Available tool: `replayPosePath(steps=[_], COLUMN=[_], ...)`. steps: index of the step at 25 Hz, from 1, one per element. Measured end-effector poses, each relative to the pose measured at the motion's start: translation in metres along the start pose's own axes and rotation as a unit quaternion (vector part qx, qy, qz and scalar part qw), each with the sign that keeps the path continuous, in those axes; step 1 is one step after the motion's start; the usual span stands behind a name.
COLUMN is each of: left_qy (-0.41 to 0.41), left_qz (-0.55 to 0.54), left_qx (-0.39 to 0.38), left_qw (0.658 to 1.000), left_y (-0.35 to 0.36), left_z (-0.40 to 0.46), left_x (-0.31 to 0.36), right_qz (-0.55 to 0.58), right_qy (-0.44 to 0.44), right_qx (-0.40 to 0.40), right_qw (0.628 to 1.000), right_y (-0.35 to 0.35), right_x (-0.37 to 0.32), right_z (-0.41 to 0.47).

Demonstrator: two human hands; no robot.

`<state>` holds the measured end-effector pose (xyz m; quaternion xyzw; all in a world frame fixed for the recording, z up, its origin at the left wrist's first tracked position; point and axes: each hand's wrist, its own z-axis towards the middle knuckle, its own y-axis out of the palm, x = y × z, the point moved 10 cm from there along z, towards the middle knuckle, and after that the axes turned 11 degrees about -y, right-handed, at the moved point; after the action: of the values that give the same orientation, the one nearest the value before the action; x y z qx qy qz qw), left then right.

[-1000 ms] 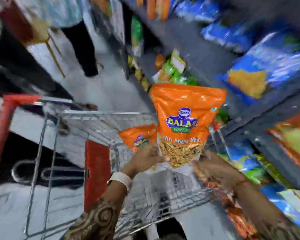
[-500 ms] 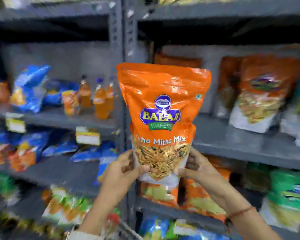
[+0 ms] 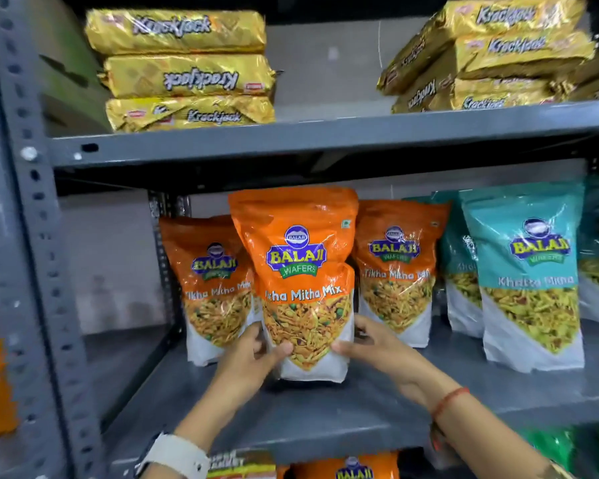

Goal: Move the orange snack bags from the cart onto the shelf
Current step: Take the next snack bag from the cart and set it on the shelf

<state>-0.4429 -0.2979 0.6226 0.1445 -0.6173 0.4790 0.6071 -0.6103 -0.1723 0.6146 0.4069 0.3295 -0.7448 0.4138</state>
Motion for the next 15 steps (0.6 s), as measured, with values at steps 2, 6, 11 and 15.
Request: replayPosePath(steps=[2,6,11,15], left_qy=[-0.022,-0.067,-0.083,-0.072], left_qz=[-0.009,-0.022,-0.011,0.026], left_qx=[-0.01,-0.021,-0.034,-0.018], left_qw=[1.0,0.997,0.996,0.997], left_y=[0.009,0.02,0.022,0.017], left_z=[0.027,0.056,0.067,0.045], left_x=[-0.011,-0.037,-0.039,-0.036], right_qz=[-0.019,-0.027,-0.056,-0.077], right_qy=[0.012,0.038,0.051,-0.014], right_qx=[-0.001,-0.017,-0.003,0.126], right_qw=[1.0,0.999,0.997,0.989], right_y=[-0.005,-0.007,-0.015,-0.019], right_x=[0.015,0.041,0.056,0.027], right_z=[0.023,0.048,0.057,0.035])
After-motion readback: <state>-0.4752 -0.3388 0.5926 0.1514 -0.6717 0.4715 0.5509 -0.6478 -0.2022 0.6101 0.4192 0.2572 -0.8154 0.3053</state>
